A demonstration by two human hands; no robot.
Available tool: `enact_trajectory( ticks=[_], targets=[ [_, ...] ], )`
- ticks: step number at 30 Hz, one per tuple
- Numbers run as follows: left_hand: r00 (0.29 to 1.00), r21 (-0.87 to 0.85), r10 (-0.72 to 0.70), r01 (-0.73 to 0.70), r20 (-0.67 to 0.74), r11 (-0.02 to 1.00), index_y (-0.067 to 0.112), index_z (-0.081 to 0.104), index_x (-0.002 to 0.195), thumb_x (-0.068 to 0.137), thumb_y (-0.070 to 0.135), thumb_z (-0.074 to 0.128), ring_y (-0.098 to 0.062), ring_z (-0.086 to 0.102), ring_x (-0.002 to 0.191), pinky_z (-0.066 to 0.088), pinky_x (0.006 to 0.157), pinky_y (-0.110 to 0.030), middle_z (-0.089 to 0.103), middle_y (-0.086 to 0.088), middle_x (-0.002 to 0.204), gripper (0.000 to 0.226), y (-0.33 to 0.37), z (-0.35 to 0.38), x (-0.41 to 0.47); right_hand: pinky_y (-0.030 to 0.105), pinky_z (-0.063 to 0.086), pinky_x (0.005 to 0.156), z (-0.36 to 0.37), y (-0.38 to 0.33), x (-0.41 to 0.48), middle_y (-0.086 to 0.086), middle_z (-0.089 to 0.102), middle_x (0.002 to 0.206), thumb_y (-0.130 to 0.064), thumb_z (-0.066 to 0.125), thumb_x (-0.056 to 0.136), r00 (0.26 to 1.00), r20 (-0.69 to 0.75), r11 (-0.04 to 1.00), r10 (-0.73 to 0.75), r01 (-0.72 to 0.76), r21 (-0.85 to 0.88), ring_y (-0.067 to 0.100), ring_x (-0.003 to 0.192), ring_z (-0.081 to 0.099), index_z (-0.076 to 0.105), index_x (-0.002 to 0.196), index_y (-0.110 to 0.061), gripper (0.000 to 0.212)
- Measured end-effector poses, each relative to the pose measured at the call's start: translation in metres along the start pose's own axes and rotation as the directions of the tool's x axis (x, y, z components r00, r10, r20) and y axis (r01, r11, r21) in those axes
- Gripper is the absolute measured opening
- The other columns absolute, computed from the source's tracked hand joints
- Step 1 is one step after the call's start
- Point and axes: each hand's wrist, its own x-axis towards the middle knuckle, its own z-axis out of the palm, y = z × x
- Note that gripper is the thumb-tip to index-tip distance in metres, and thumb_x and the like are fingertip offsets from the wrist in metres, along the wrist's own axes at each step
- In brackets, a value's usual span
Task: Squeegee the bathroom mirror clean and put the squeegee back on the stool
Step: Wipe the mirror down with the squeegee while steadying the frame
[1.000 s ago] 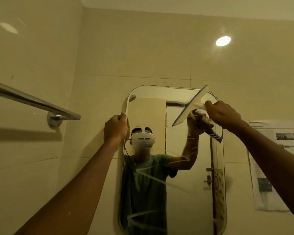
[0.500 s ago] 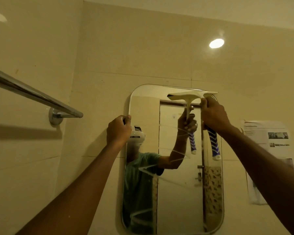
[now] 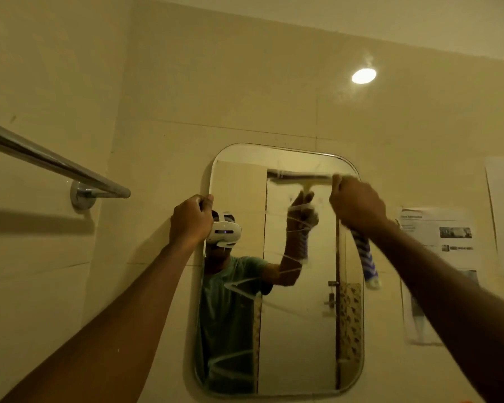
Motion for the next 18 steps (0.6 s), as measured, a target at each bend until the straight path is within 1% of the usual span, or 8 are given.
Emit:
enact_trajectory(
  ticks=[2, 5, 7, 9, 11, 13, 16, 18],
  targets=[
    [1.0, 0.009, -0.005, 0.006, -0.009, 1.0, 0.007, 0.063, 0.097, 0.1, 0.039, 0.04, -0.021, 0.06, 0.075, 0.041, 0.059, -0.026, 0.066, -0.01, 0.086, 0.04, 0.001, 0.001, 0.0, 0.034, 0.056, 0.057, -0.013, -0.007, 0.035, 0.004, 0.061, 0.064, -0.04, 0.027, 0.104, 1.0, -0.018, 0.999, 0.012, -0.011, 0.036, 0.02, 0.052, 0.062, 0.061, 0.084, -0.008, 0.051],
    [1.0, 0.032, -0.001, 0.001, -0.022, 0.999, 0.007, 0.062, 0.092, 0.1, 0.039, 0.041, -0.015, 0.054, 0.067, 0.034, 0.05, -0.021, 0.06, -0.004, 0.077, 0.039, 0.001, 0.001, 0.001, 0.031, 0.052, 0.049, -0.006, 0.0, 0.047, 0.007, 0.061, 0.069, -0.038, 0.029, 0.104, 1.0, -0.001, 0.997, 0.012, -0.012, 0.075, 0.021, 0.052, 0.062, 0.058, 0.089, -0.008, 0.044],
    [0.999, 0.042, 0.005, -0.004, -0.034, 0.999, 0.008, 0.061, 0.087, 0.1, 0.038, 0.041, -0.009, 0.049, 0.06, 0.032, 0.049, -0.022, 0.056, 0.001, 0.068, 0.038, -0.001, 0.002, 0.002, 0.028, 0.047, 0.046, 0.009, 0.012, 0.026, 0.005, 0.059, 0.069, -0.036, 0.03, 0.104, 1.0, 0.003, 0.995, 0.021, -0.021, 0.093, 0.017, 0.052, 0.059, 0.055, 0.091, -0.011, 0.038],
    [0.999, 0.042, 0.013, -0.011, -0.044, 0.999, 0.009, 0.06, 0.084, 0.1, 0.038, 0.041, -0.006, 0.047, 0.058, 0.033, 0.05, -0.022, 0.052, 0.005, 0.062, 0.037, -0.001, 0.003, 0.0, 0.024, 0.04, 0.042, 0.026, 0.028, -0.013, 0.002, 0.057, 0.065, -0.034, 0.031, 0.105, 0.997, 0.069, 0.992, 0.031, -0.039, 0.123, 0.01, 0.048, 0.051, 0.052, 0.087, -0.014, 0.034],
    [0.999, 0.029, 0.008, -0.006, -0.05, 1.0, 0.01, 0.059, 0.083, 0.1, 0.037, 0.042, -0.005, 0.048, 0.058, 0.035, 0.051, -0.022, 0.052, 0.007, 0.061, 0.036, 0.001, 0.002, -0.002, 0.021, 0.038, 0.043, 0.037, 0.039, -0.054, 0.001, 0.057, 0.067, -0.031, 0.035, 0.104, 0.987, 0.158, 0.991, 0.032, -0.052, 0.12, 0.009, 0.05, 0.051, 0.051, 0.089, -0.014, 0.028],
    [0.999, 0.015, -0.005, 0.005, -0.046, 1.0, 0.01, 0.06, 0.084, 0.1, 0.038, 0.042, -0.007, 0.05, 0.059, 0.038, 0.052, -0.023, 0.053, 0.005, 0.062, 0.037, 0.003, 0.001, -0.003, 0.021, 0.037, 0.045, 0.033, 0.039, -0.068, 0.001, 0.057, 0.068, -0.029, 0.038, 0.104, 0.98, 0.197, 0.994, 0.038, -0.057, 0.09, 0.011, 0.053, 0.053, 0.052, 0.086, -0.014, 0.028],
    [0.999, -0.013, -0.02, 0.02, -0.045, 1.0, 0.008, 0.063, 0.086, 0.099, 0.04, 0.042, -0.019, 0.057, 0.067, 0.049, 0.064, -0.032, 0.061, -0.002, 0.07, 0.04, 0.004, 0.0, -0.004, 0.02, 0.034, 0.042, 0.009, 0.02, -0.031, 0.0, 0.052, 0.06, -0.033, 0.033, 0.105, 0.994, 0.107, 0.99, 0.024, -0.039, 0.136, 0.009, 0.045, 0.046, 0.051, 0.072, -0.014, 0.043],
    [0.998, -0.025, -0.028, 0.026, -0.056, 0.999, 0.008, 0.063, 0.085, 0.098, 0.041, 0.043, -0.022, 0.059, 0.071, 0.049, 0.065, -0.034, 0.064, -0.007, 0.075, 0.041, 0.003, 0.001, -0.004, 0.024, 0.035, 0.043, -0.009, 0.005, 0.009, 0.001, 0.053, 0.061, -0.034, 0.031, 0.106, 0.999, 0.015, 0.988, 0.047, -0.049, 0.145, 0.012, 0.047, 0.05, 0.052, 0.07, -0.011, 0.047]
  ],
)
